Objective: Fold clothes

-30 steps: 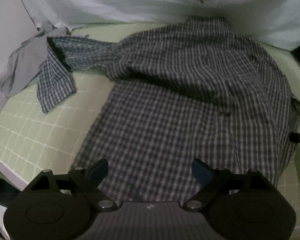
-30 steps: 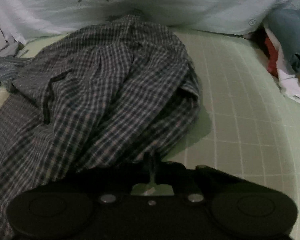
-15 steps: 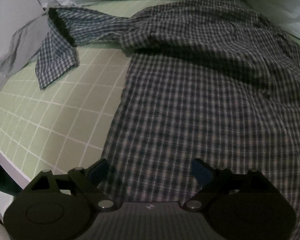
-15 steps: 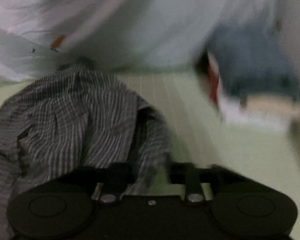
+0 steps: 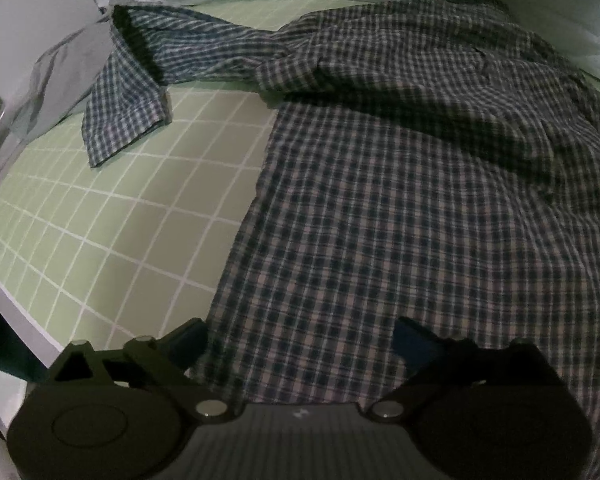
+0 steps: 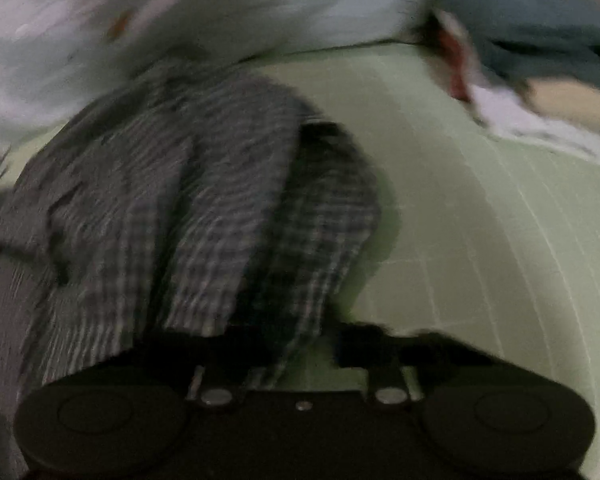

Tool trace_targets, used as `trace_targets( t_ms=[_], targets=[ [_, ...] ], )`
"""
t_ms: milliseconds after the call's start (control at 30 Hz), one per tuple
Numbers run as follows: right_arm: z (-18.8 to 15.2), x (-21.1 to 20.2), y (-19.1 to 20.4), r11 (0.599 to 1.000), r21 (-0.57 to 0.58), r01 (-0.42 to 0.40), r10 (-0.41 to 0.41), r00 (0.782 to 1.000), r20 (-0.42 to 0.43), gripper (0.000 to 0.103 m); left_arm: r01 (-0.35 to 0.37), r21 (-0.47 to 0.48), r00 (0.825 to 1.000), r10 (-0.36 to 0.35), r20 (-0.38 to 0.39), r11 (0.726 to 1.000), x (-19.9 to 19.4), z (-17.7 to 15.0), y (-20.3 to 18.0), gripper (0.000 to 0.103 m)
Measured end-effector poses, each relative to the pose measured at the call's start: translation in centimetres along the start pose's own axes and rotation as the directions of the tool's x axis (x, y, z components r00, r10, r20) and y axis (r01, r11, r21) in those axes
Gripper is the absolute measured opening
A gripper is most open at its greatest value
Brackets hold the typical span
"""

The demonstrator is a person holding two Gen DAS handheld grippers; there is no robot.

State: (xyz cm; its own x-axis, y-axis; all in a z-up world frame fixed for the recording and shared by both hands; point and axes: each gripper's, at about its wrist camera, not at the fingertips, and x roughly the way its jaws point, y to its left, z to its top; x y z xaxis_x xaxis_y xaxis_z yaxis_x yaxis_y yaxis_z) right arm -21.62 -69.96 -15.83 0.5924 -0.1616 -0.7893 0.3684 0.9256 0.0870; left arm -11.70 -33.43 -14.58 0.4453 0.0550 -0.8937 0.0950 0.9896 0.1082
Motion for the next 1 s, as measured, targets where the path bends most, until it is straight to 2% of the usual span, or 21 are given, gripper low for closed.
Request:
trace_targets(
  t_ms=[67, 133, 200, 267, 367, 400, 433, 500, 533, 567, 633, 700, 767, 833, 933, 1000],
  targets=[
    [0.3, -0.4, 0.4, 0.997, -0.077, -0.002, 0.003, 1.000, 0.013, 0.002, -0.001, -0.003, 1.000, 0.001, 0.003, 1.000, 0.1, -0.1, 0.1, 0.102],
    [1.0, -1.4, 1.0, 0.978, -0.181, 0.102, -0.087, 0.992, 0.091, 0.002, -0.001, 0.004, 1.000, 0.000, 0.008, 1.000, 0.1, -0.1, 0.1, 0.103],
    [2.3, -2.3, 0.9, 0.946, -0.246, 0.214, -0.169, 0.967, 0.189, 0.001, 0.006, 0.000, 1.000, -0.006, 0.008, 1.000, 0.2, -0.1, 0.2, 0.103],
    [4.1, -3.4, 0.5, 0.908, -0.275, 0.315, -0.237, 0.929, 0.284, 0.001, 0.014, -0.010, 1.000, -0.014, 0.004, 1.000, 0.2, -0.1, 0.4, 0.103],
    [6.6, -5.9, -0.2, 0.853, -0.259, 0.454, -0.306, 0.836, 0.456, 0.002, 0.015, -0.022, 1.000, -0.015, 0.004, 1.000, 0.2, -0.2, 0.4, 0.103],
    [6.9, -6.5, -0.4, 0.844, -0.251, 0.474, -0.310, 0.813, 0.493, 0.002, 0.013, -0.025, 1.000, -0.013, 0.005, 1.000, 0.2, -0.2, 0.4, 0.103],
    [7.1, -6.9, -0.4, 0.841, -0.250, 0.480, -0.306, 0.803, 0.511, 0.002, 0.012, -0.027, 1.000, -0.011, 0.006, 1.000, 0.2, -0.2, 0.4, 0.103],
    [6.5, -6.7, 0.0, 0.847, -0.293, 0.443, -0.268, 0.832, 0.485, 0.004, 0.011, -0.030, 1.000, -0.011, 0.007, 0.999, 0.2, -0.3, 0.4, 0.103],
    [5.7, -6.0, 0.3, 0.842, -0.337, 0.420, -0.250, 0.859, 0.447, 0.007, 0.013, -0.031, 1.000, -0.013, 0.005, 0.999, 0.2, -0.3, 0.4, 0.103],
    [4.8, -5.3, 0.7, 0.837, -0.379, 0.395, -0.234, 0.884, 0.405, 0.018, 0.014, -0.031, 1.000, -0.014, 0.004, 0.999, 0.2, -0.3, 0.5, 0.103],
    [2.8, -3.7, 1.2, 0.832, -0.445, 0.332, -0.216, 0.932, 0.291, 0.034, 0.018, -0.032, 1.000, -0.017, 0.001, 0.999, 0.2, -0.2, 0.5, 0.103],
    [1.0, -3.6, 0.9, 0.860, -0.420, 0.290, -0.202, 0.949, 0.242, 0.042, 0.017, -0.031, 1.000, -0.017, 0.000, 0.999, 0.2, -0.2, 0.5, 0.103],
    [0.1, -3.8, 0.3, 0.880, -0.378, 0.287, -0.215, 0.951, 0.222, 0.067, 0.016, -0.031, 1.000, -0.016, 0.003, 0.999, 0.2, -0.2, 0.5, 0.103],
    [-0.7, -3.9, -0.4, 0.878, -0.351, 0.325, -0.261, 0.940, 0.219, 0.076, 0.016, -0.032, 1.000, -0.016, 0.008, 0.999, 0.1, -0.3, 0.5, 0.103],
    [-1.2, -2.7, -2.0, 0.853, -0.354, 0.383, -0.336, 0.923, 0.187, 0.077, 0.019, -0.030, 1.000, -0.019, 0.007, 0.999, 0.2, -0.3, 0.5, 0.103],
    [-0.9, -1.6, -3.2, 0.845, -0.359, 0.396, -0.359, 0.918, 0.167, 0.077, 0.020, -0.024, 1.000, -0.020, 0.005, 1.000, 0.3, -0.2, 0.4, 0.103]
  ],
)
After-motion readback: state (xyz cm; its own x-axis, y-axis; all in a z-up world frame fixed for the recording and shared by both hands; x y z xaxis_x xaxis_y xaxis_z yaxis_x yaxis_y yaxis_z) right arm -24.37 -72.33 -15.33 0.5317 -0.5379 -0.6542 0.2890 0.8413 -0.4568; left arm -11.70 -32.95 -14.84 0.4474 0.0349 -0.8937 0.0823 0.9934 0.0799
